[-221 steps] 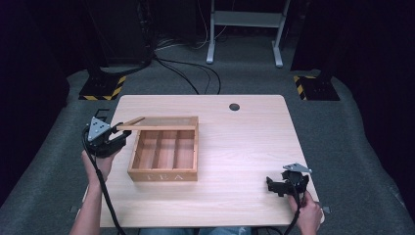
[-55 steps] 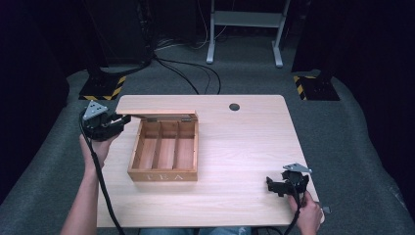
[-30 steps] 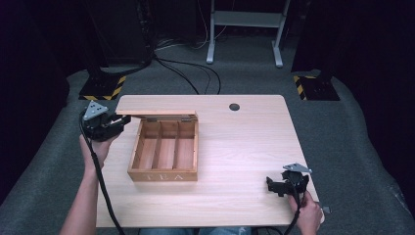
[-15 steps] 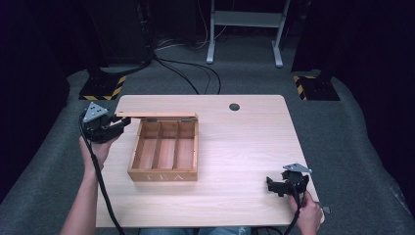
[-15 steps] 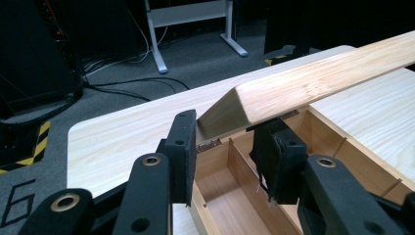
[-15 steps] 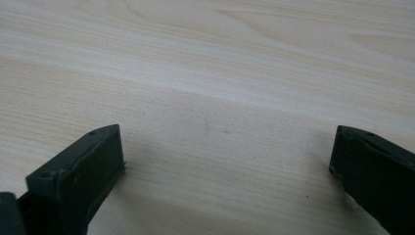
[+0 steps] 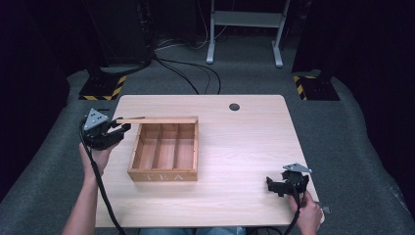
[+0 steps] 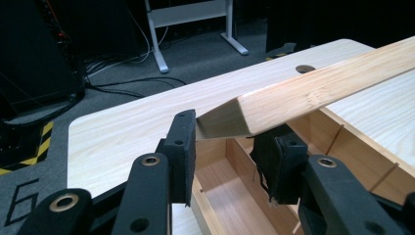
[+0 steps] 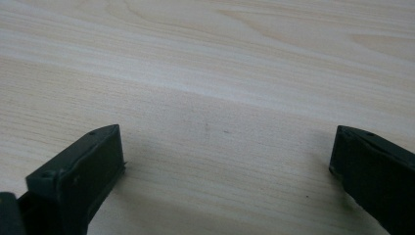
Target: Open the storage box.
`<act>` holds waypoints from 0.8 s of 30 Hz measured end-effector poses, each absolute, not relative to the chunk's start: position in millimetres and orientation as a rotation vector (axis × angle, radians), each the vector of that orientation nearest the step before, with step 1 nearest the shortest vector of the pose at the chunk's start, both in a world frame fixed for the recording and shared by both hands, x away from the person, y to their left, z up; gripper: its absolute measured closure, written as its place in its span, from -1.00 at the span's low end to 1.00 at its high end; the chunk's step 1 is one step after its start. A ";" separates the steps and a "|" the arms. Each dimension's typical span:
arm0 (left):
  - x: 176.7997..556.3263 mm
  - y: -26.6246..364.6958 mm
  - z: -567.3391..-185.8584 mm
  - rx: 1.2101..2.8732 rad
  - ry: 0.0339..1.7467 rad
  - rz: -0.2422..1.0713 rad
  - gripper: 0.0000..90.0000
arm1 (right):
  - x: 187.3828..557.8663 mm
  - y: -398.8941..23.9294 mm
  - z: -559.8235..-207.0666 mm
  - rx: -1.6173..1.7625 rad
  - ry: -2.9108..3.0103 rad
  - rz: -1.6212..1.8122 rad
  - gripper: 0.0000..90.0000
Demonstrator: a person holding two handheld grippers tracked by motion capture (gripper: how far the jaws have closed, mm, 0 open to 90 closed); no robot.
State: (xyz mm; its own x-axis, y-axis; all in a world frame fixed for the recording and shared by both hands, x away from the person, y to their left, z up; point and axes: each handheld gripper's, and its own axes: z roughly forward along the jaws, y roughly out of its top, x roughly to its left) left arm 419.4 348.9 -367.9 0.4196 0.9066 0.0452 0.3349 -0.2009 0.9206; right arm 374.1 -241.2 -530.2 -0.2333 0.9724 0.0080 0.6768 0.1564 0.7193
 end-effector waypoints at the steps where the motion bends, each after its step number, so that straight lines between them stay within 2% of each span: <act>1: 417.5 348.7 -369.4 1.752 1.079 0.777 0.35 | 374.1 -241.1 -530.2 1.564 1.975 0.845 -1.00; 10: 402.2 347.1 -383.0 1.751 1.059 0.811 0.34 | 374.2 -241.2 -530.3 1.563 1.975 0.846 -1.00; 24: 381.8 349.3 -412.1 1.756 1.045 0.795 0.32 | 374.0 -241.0 -530.2 1.566 1.974 0.845 -1.00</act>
